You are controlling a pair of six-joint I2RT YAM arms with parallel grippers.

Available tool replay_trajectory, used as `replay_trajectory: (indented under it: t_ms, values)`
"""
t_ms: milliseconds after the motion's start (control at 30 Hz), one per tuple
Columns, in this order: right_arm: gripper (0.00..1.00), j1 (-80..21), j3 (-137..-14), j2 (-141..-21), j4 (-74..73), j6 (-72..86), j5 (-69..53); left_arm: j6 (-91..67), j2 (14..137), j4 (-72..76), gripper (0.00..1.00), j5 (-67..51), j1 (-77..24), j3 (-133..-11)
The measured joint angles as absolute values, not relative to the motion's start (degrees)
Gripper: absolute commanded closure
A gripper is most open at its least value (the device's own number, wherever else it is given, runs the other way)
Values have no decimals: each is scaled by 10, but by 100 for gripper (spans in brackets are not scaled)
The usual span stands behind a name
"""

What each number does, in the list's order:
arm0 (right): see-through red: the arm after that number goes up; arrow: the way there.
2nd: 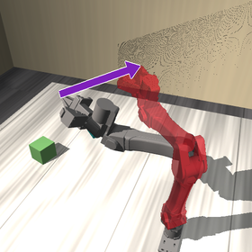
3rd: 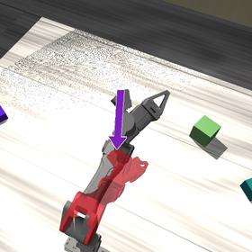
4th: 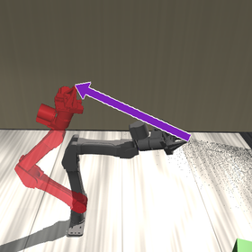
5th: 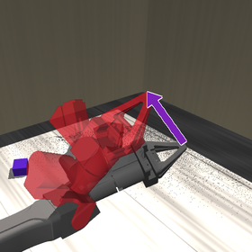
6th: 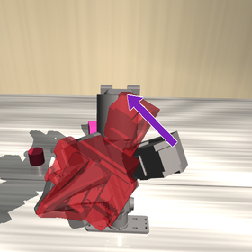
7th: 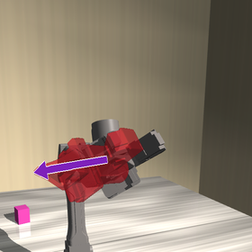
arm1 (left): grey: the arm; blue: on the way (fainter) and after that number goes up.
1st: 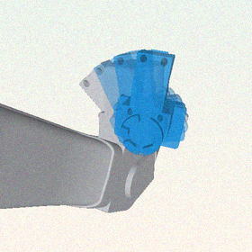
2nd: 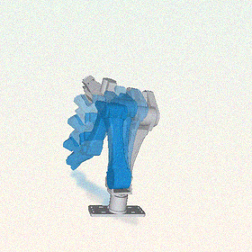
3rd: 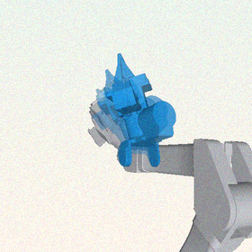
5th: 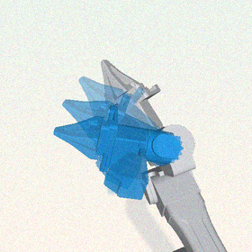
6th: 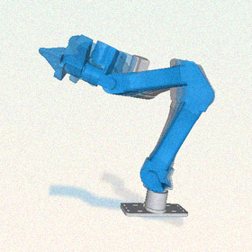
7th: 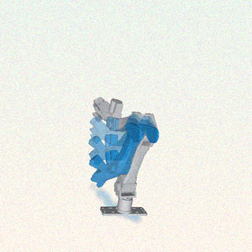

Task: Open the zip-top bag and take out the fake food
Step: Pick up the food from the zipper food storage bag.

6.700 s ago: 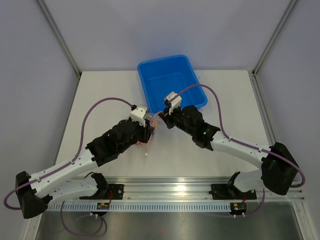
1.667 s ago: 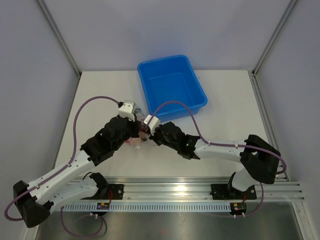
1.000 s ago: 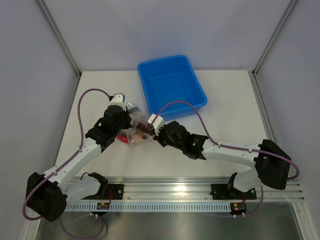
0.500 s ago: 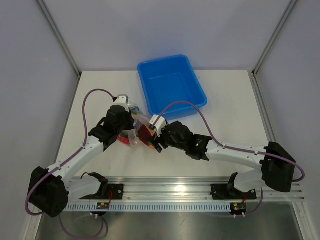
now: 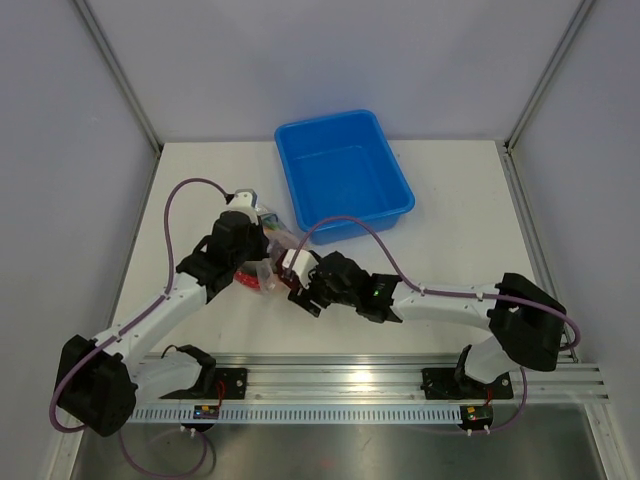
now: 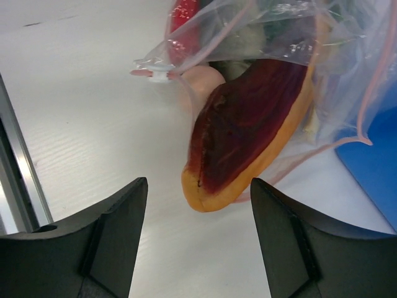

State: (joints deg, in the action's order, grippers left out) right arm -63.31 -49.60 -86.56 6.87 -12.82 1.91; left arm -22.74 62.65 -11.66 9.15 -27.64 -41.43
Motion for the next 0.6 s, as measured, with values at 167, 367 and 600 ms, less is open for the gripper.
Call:
replay_trajectory:
  t_ms: [167, 367, 600]
  values:
    - [25, -653, -503, -883, 69, -152, 23, -227, 620, -116, 100, 91, -276, -410]
    - [24, -655, -524, -927, 62, -168, 42, -227, 615, -115, 100, 91, -276, -408]
    - [73, -655, -565, -978, 35, -175, 93, -227, 611, -114, 100, 90, -276, -407]
